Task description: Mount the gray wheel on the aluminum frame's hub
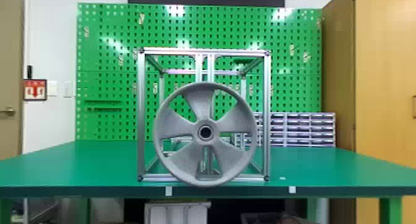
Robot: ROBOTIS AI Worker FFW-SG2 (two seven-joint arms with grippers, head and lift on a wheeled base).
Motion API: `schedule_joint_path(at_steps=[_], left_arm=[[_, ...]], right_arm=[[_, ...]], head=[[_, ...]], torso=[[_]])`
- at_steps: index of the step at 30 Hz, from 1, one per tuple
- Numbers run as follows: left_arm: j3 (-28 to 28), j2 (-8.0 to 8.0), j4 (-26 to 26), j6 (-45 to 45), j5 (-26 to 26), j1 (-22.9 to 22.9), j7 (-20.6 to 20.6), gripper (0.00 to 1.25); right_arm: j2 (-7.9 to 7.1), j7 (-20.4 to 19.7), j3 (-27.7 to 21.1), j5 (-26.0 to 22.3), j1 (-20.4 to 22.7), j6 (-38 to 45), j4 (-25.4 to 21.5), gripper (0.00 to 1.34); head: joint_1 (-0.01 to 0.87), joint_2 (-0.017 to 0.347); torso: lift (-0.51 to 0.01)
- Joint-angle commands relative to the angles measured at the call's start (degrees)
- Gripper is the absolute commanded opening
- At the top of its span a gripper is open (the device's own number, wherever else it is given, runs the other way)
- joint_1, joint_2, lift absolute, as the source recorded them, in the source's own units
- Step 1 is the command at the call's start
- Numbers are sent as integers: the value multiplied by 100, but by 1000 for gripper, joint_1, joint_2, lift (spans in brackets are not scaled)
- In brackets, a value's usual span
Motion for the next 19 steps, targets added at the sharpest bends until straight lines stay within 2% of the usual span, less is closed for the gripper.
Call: schedule_joint_path(at_steps=[1,19], left_arm=[[9,-6,11,-1,3,-10,-8,1121],[27,-41,37,-18,64,-19,-17,1121]], right_arm=[[2,2,2,-8,-8,0,9,1258],[46,28,-25,-87,-8,9,18,1258]], head=[[-5,6],[-5,6]], torso=[[-499],[-499]])
